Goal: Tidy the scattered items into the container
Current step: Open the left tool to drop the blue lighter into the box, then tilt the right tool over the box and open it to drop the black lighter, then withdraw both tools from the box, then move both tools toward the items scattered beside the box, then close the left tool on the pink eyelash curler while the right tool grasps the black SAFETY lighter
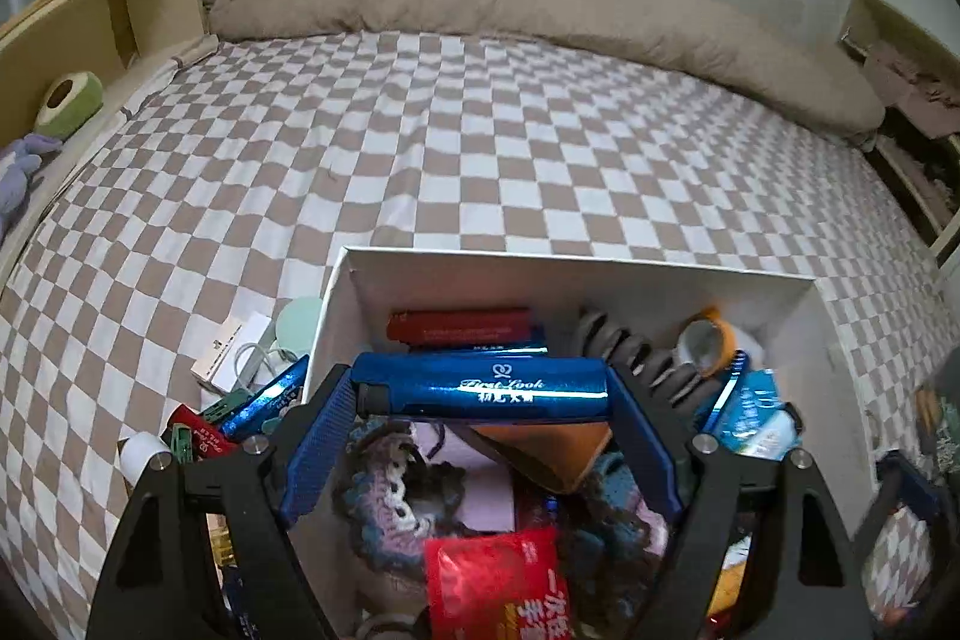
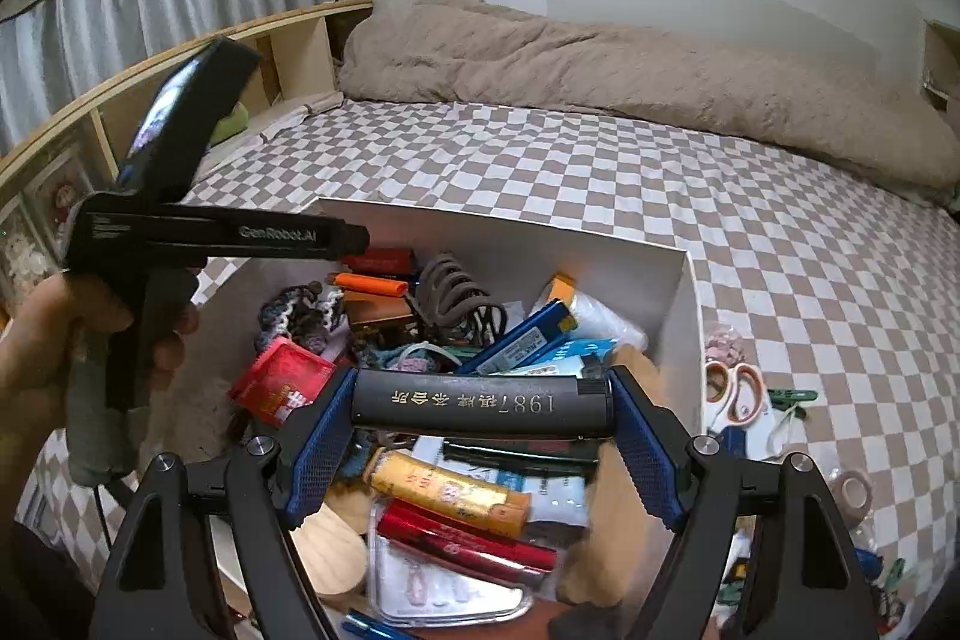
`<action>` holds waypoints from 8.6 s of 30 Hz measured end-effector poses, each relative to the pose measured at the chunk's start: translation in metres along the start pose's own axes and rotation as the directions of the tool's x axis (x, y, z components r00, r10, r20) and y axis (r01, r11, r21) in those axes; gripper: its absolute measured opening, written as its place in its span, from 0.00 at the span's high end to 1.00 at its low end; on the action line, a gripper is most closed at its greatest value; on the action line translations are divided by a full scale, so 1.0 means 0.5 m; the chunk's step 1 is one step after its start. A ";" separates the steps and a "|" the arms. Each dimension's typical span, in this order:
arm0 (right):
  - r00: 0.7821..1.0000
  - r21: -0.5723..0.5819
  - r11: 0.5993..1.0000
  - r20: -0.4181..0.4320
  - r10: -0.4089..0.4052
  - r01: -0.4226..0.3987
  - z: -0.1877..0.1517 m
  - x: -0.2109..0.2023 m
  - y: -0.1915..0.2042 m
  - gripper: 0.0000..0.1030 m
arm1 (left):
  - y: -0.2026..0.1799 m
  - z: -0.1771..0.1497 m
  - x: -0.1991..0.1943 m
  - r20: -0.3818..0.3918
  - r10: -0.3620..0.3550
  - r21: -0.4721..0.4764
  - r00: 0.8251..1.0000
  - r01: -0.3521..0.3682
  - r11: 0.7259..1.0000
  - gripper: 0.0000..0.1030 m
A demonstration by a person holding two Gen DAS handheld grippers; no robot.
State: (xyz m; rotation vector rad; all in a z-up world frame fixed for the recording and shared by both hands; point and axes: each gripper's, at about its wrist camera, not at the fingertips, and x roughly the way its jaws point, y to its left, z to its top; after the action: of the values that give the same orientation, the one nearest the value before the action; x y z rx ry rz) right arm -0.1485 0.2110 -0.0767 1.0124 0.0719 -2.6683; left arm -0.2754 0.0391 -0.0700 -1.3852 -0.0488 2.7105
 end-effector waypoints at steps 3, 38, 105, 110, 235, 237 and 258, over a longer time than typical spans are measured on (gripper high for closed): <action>1.000 -0.024 0.999 -0.008 -0.021 0.020 0.007 -0.001 -0.009 0.21 | 0.004 0.000 0.023 -0.018 0.017 -0.002 1.000 -0.017 1.000 0.20; 0.852 -0.907 0.402 -0.109 -0.512 0.126 0.018 0.145 0.012 0.21 | 0.026 -0.160 -0.124 0.083 -0.268 0.118 0.960 0.258 0.959 0.04; 0.983 -0.051 0.983 0.068 -0.172 0.175 -0.027 -0.176 0.053 0.00 | 0.008 -0.243 -0.328 0.212 -0.178 0.140 0.961 0.150 0.979 0.00; 0.983 -0.030 0.986 0.092 -0.159 0.163 -0.046 -0.213 0.064 0.00 | 0.003 -0.267 -0.354 0.233 -0.162 0.148 0.959 0.130 0.980 0.00; 0.993 0.116 0.989 -0.086 -0.084 0.094 -0.499 -0.143 0.083 0.00 | 0.121 -0.643 -0.169 0.055 0.137 0.015 0.989 -0.138 0.990 0.00; 0.994 0.136 0.988 -0.092 -0.065 0.077 -0.496 -0.150 0.070 0.00 | 0.123 -0.637 -0.166 0.057 0.142 0.016 0.988 -0.143 0.990 0.00; 0.954 0.192 0.936 -0.110 -0.278 0.295 -0.484 -0.194 -0.051 0.00 | 0.133 -0.619 -0.175 0.066 0.127 0.013 0.990 -0.128 0.992 0.23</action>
State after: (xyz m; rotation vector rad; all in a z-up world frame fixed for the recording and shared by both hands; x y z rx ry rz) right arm 0.0692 0.2949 -0.1965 1.2625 -0.0466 -2.9458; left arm 0.0212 -0.0406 -0.1857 -1.3388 0.0607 2.8524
